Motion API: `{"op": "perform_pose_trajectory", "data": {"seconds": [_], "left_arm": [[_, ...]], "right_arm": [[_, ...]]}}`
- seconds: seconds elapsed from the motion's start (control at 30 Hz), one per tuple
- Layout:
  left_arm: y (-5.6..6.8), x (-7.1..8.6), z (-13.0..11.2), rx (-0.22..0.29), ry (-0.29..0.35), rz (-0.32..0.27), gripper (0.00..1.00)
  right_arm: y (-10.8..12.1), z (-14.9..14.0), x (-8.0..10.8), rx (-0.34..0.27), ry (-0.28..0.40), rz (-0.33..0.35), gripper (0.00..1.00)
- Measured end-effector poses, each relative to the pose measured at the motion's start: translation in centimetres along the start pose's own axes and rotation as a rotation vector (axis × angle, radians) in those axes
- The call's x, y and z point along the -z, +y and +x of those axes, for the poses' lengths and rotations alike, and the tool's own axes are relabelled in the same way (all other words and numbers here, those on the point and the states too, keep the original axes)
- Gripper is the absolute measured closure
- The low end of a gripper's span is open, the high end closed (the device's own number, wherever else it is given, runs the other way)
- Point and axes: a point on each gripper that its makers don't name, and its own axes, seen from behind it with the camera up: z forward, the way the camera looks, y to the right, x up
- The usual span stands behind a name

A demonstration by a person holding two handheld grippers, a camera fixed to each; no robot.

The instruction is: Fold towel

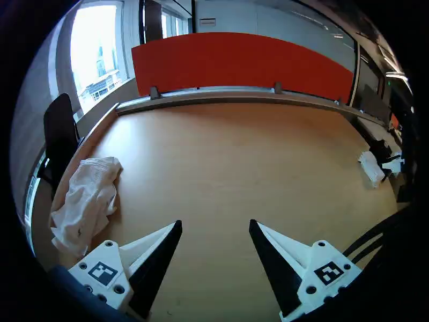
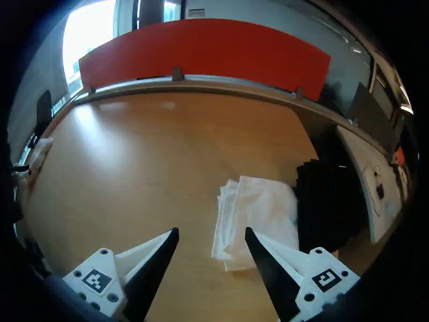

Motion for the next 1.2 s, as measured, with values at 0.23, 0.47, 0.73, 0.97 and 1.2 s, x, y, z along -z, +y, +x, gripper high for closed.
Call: {"op": "perform_pose_trajectory", "data": {"seconds": [0.23, 0.47, 0.73, 0.97, 1.2], "left_arm": [[-0.1, -0.1, 1.2, -0.001, 0.025, 0.006, 0.07], [-0.1, -0.3, 2.1, 0.003, 0.05, 0.008, 0.07], [-0.6, -0.1, 5.5, 0.016, 0.163, 0.026, 0.07], [-1.2, 0.3, 8.3, 0.049, 0.25, 0.042, 0.07], [-1.3, 0.6, 10.2, 0.066, 0.318, 0.042, 0.07]], "right_arm": [[0.1, 2.0, 0.8, -0.055, 0.098, -0.037, 0.05], [0.0, 2.9, 1.2, -0.086, 0.155, -0.062, 0.05], [-0.4, 5.6, 2.2, -0.084, 0.279, -0.081, 0.05], [-0.5, 8.8, 4.0, -0.074, 0.442, -0.116, 0.04], [-1.2, 11.3, 6.2, -0.083, 0.58, -0.103, 0.04]]}}
